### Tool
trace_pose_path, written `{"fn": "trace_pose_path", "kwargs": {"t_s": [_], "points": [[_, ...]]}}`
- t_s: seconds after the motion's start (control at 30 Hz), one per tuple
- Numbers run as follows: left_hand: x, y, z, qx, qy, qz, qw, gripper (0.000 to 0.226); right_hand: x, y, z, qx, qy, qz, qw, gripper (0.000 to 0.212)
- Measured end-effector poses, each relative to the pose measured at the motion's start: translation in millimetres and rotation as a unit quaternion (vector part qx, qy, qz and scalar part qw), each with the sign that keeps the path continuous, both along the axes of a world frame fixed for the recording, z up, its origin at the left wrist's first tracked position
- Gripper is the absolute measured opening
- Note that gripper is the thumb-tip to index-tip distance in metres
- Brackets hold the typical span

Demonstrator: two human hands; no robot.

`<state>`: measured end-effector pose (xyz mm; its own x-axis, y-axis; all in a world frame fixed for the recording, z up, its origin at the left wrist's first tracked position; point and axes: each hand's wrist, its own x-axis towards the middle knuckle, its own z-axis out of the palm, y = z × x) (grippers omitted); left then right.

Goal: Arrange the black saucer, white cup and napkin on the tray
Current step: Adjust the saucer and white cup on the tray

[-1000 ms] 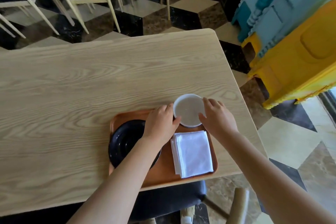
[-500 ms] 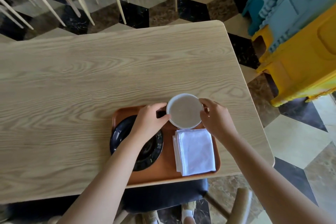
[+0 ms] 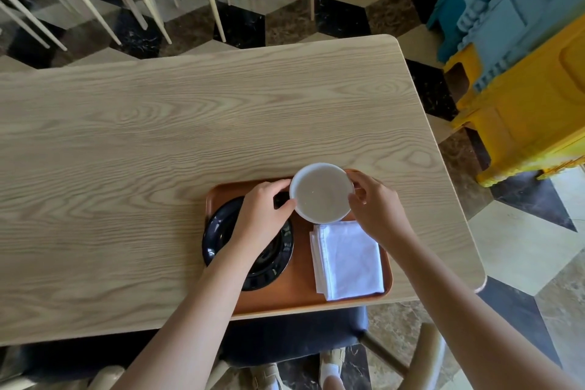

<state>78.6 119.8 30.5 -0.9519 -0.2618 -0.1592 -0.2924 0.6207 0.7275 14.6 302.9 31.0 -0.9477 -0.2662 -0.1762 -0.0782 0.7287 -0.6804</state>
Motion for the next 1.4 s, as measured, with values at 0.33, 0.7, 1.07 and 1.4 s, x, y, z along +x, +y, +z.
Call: {"fn": "trace_pose_path", "kwargs": {"t_s": [0.33,0.7,1.07,1.4], "points": [[6,11,-2,-0.004,0.015,0.026,1.0,0.041,-4,6,-5,0.013,0.013,0.0,1.0,0.04],[58,49,-12,-0.118,0.204,-0.035,0.971,0.033,49,41,-6,0.103,0.169,0.052,0.979,0.037],[83,90,-55,-0.289,0.052,-0.246,0.924,0.055,89,68,-52,0.288,0.12,0.218,0.925,0.059],[98,75,-51,-0.301,0.033,-0.234,0.924,0.06,102,49,-45,0.277,0.113,0.222,0.928,0.056]]}}
